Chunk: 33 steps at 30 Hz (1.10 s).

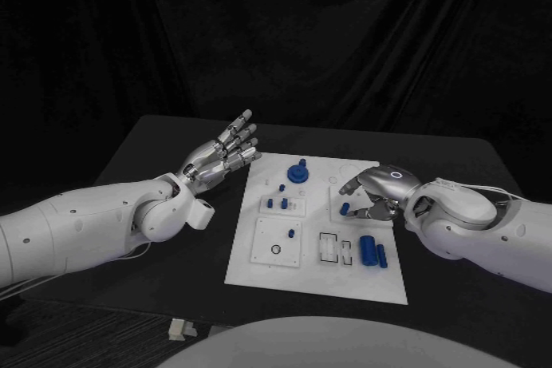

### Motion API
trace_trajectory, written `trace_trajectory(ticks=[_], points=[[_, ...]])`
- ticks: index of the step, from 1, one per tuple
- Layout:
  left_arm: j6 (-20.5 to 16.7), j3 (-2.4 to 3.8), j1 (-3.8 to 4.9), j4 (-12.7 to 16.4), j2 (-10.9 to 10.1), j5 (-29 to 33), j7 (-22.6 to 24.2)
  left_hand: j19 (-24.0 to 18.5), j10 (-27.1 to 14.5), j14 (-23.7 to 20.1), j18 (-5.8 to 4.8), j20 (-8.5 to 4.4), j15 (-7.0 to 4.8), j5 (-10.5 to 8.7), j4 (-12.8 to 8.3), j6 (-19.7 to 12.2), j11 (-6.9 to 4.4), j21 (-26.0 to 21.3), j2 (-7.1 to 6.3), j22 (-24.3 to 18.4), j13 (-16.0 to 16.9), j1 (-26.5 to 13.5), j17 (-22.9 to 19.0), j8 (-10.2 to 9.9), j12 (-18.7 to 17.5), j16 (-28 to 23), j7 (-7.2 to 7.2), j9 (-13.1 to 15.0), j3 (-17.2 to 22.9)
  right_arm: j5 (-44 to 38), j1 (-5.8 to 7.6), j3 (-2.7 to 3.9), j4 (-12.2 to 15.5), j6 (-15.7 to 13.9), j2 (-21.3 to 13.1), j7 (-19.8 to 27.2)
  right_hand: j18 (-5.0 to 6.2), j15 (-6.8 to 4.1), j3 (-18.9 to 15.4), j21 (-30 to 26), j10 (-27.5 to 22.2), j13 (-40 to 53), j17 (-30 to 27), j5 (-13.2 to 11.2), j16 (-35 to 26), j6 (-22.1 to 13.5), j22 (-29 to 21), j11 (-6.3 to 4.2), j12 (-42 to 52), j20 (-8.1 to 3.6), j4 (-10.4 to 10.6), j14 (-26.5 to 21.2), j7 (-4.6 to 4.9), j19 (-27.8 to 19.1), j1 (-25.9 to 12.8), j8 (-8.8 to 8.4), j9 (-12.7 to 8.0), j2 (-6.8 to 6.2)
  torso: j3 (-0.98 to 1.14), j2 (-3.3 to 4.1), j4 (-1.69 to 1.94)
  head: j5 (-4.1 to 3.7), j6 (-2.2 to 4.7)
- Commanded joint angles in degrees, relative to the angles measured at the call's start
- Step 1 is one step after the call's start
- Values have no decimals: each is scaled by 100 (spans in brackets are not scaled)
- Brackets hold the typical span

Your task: Assemble the parts on the task board

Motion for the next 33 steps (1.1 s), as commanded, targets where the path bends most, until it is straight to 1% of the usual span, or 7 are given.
trace_trajectory(ticks=[1,3,12,14,16,24,33], points=[[5,5,-11,11,5,33,167,-37,11,9,53,18,-8,4,-32,17,56,-21,38,-12,-8,-20,-7,-16,-37,-37,95,2,0,-36,-42,2,-43,98,38,7,0,-13,9,22,73,-3,-13,95,16,71,560,-5,-31,-16,-67,36,3,43,86,43,8,38,-5,-3,6,9,-1],[20,5,-13,13,5,33,154,-37,11,9,53,21,-5,13,-39,23,68,-21,39,-12,-8,-14,-7,-14,-37,-37,122,4,3,-36,-71,3,-80,103,82,17,-4,-21,28,39,163,-3,-9,259,29,191,564,-12,-85,-24,-173,46,26,54,172,65,17,87,-6,-3,3,16,-1],[50,5,-21,13,4,33,136,-33,11,9,53,29,2,37,-58,57,99,-18,46,-10,-8,4,-7,-7,-37,-37,199,11,17,-36,-125,4,-172,121,205,35,-7,-41,74,79,395,6,-18,426,37,379,574,-39,-121,-42,-336,59,5,75,290,91,31,156,-8,1,4,12,-1],[55,5,-22,16,3,33,134,-30,11,9,53,32,6,42,-67,72,110,-16,48,-6,-8,11,-7,-3,-37,-37,230,14,22,-36,-130,4,-180,137,217,33,-7,-57,89,90,498,12,-24,447,35,465,576,-59,-116,-53,-362,63,25,80,306,116,42,169,-7,2,6,14,-1],[59,5,-23,18,2,33,131,-27,11,9,54,35,7,48,-72,83,115,-14,49,-2,-8,14,-7,-1,-37,-37,246,17,25,-36,-133,4,-185,151,225,29,-9,-83,149,104,651,8,-37,563,28,606,580,-88,-140,-78,-417,67,27,87,369,146,54,186,-5,4,6,16,-1],[70,5,-25,18,4,33,116,-13,11,9,55,48,25,60,-89,112,137,-6,50,14,-8,22,-7,5,-37,-37,307,22,33,-37,-138,4,-170,160,221,15,-20,-162,363,195,1088,-3,-32,661,36,967,598,-178,-227,-144,-445,104,64,117,450,212,86,187,-6,0,3,18,-1],[89,5,-27,24,12,33,96,-2,11,9,55,58,49,82,-118,147,160,1,55,23,-8,39,-7,12,-37,-37,374,29,49,-37,-139,5,-151,72,219,-4,-31,-236,620,298,1493,-6,-11,669,48,1165,614,-269,-316,-217,-468,174,18,166,552,209,99,152,-8,-1,6,35,-1]])
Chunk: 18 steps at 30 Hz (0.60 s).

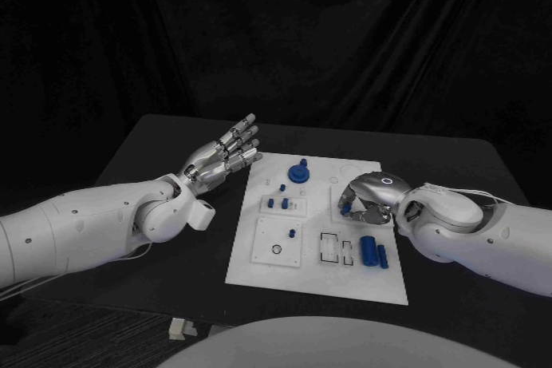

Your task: Assemble the parts on the task board

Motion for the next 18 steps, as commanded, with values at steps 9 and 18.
trace_trajectory(ticks=[9,18], points=[[76,5,-10,7,20,32,80,26,11,9,54,41,62,40,-58,23,51,6,41,16,-5,25,-5,17,-37,-37,102,14,14,-37,2,6,184,-398,-122,-64,-45,-89,192,135,284,-7,34,-66,8,269,632,-60,-124,-104,-11,88,-64,49,85,58,42,-16,-1,-1,-5,60,-1],[79,5,-11,-10,30,32,58,29,11,9,53,43,76,43,-70,46,66,8,44,16,-5,27,-5,22,-37,-37,143,18,21,-37,249,8,525,-451,-325,-230,-41,-97,248,101,317,-12,-16,-154,-41,298,623,-66,-192,-117,-32,87,-69,43,116,43,50,-16,-6,-6,6,98,-1]])
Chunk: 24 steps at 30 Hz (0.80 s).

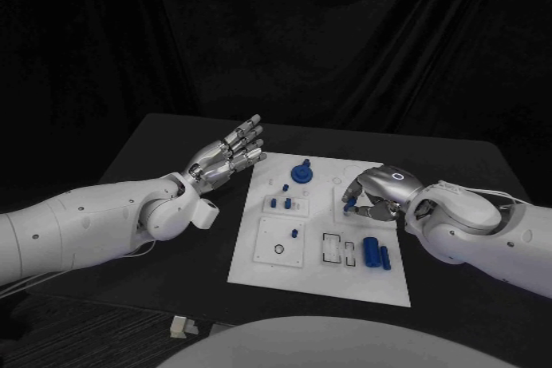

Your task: Assemble the parts on the task board

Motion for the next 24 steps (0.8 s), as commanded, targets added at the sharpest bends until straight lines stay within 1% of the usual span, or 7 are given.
trace_trajectory(ticks=[1,5,11,13,14,17,24], points=[[61,5,-8,4,11,32,67,8,-8,8,53,22,33,20,-49,-15,47,8,44,5,-7,27,-7,22,-37,-37,40,8,-1,-35,104,6,179,-168,-82,-203,-43,-26,51,4,43,1,-17,-39,-40,28,621,-16,-31,-36,-3,16,2,4,86,8,6,13,-3,-2,8,8,-1],[57,5,-8,-9,19,32,67,6,-8,8,52,22,36,20,-52,-10,52,7,44,2,-7,26,-7,23,-37,-37,55,9,0,-35,224,6,427,-164,-160,-225,-45,-28,67,12,55,2,-6,-44,-36,37,623,-18,-43,-38,-14,22,1,6,102,6,8,16,-5,0,10,9,-1],[65,5,-13,-30,41,32,74,-4,-8,8,52,20,35,18,-54,-14,53,1,44,-17,-7,25,-7,22,-37,-37,61,8,1,-35,276,5,727,-75,-116,-157,-57,-34,80,94,94,6,70,-24,15,68,640,-26,-59,-44,-29,55,-4,30,111,9,16,-1,-4,1,11,56,-1],[76,5,-24,-44,45,32,76,-10,-8,8,50,18,31,18,-55,-13,54,-3,46,-25,-7,24,-7,22,-37,-37,66,8,2,-35,264,5,807,-68,-17,-115,-106,-40,90,418,121,5,421,-6,277,83,709,-30,-91,-52,-25,186,-6,124,91,-1,20,-19,-3,1,10,80,-1],[81,5,-30,-52,47,32,76,-10,-8,8,50,18,31,18,-55,-13,54,-3,46,-25,-7,24,-7,22,-37,-37,66,8,2,-35,254,5,829,-79,42,-89,-160,-44,112,774,149,4,834,24,597,94,783,-36,-136,-59,-30,327,-13,228,82,-19,23,-36,-1,3,8,99,-1],[93,5,-50,-88,61,32,81,-15,-8,8,48,14,27,17,-58,-19,55,-6,46,-33,-7,23,-7,20,-37,-37,71,7,4,-35,209,4,834,-108,285,12,-176,-46,126,890,168,5,987,40,719,103,805,-37,-163,-62,-34,372,-14,261,74,-31,26,-51,0,2,-3,153,-1],[109,6,-79,-119,74,32,74,-18,-8,8,46,12,25,17,-61,-16,55,-7,46,-35,-7,21,-7,21,-37,-37,77,7,5,-36,44,5,598,47,880,132,-230,-50,174,1272,219,7,1366,87,1019,110,875,-40,-230,-70,-66,469,-11,357,70,-71,29,-84,1,-3,-4,202,-1]])
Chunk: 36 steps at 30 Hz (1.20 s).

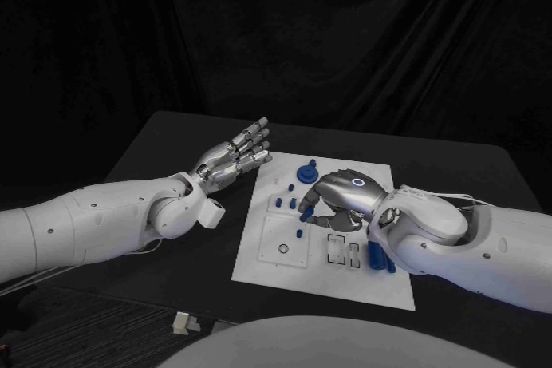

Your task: Assemble the parts on the task board

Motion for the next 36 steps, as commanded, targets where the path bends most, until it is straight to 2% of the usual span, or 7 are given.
trace_trajectory(ticks=[1,4,10,19,23,27,36], points=[[81,6,-10,-5,12,32,73,-18,12,8,46,12,26,18,-30,-15,35,-8,46,-8,-10,22,-7,21,-38,-37,36,8,5,-37,-87,2,-124,122,178,108,-95,-3,59,105,51,6,114,14,100,47,880,-11,-50,1,-11,90,11,65,-12,-45,-6,-72,6,-2,-17,39,-1],[76,6,-13,-13,12,32,69,-21,12,8,45,10,24,18,-32,-13,34,-9,50,-12,-10,20,-7,21,-38,-37,40,8,8,-109,-163,3,-222,228,330,96,-95,-2,64,108,52,5,116,12,107,51,879,-9,-62,1,-16,89,11,64,-16,-50,-4,-78,8,-2,-28,68,-1],[67,6,-15,-12,-13,32,64,-19,12,8,44,9,24,17,-29,-8,35,-8,59,-7,-10,14,-7,22,-38,-37,47,9,12,-316,-312,3,-420,366,620,23,-101,4,64,155,67,8,166,-4,150,49,885,-6,-81,3,-12,91,14,69,-49,-65,-4,-98,13,-3,5,28,-1],[56,6,-16,2,-52,32,48,-22,12,8,44,9,26,10,-21,-8,38,-10,70,-11,-10,2,-7,21,-38,-37,53,9,13,-377,-474,3,-567,473,841,-18,-112,0,79,238,81,10,238,18,205,44,900,-10,-92,2,-29,103,14,85,-43,-79,-5,-106,-4,7,4,22,-1],[58,6,-16,0,-52,32,46,-22,12,8,44,9,26,11,-21,-6,38,-9,72,-10,-10,0,-7,22,-38,-37,55,9,14,-383,-501,3,-571,469,867,-22,-111,0,82,240,85,11,248,19,213,44,899,-11,-93,1,-32,105,14,84,-43,-81,-4,-107,-2,12,-7,33,-1],[62,6,-16,7,-50,32,41,-23,12,8,44,9,26,13,-20,-8,39,-10,77,-13,-10,-1,-7,21,-38,-37,60,9,17,-385,-512,3,-559,480,873,-42,-117,-3,92,285,102,14,283,23,242,43,907,-15,-95,0,-45,112,14,93,-38,-89,-4,-112,4,7,2,22,-1],[79,6,-17,45,-50,32,31,-24,12,8,44,9,27,16,-21,-7,42,-11,84,-14,-10,-2,-7,21,-38,-37,69,9,21,-386,-521,3,-560,582,871,-112,-133,-11,119,413,151,22,366,56,314,45,929,-25,-98,-6,-85,132,13,118,-23,-107,-3,-127,0,4,-2,33,-1]])
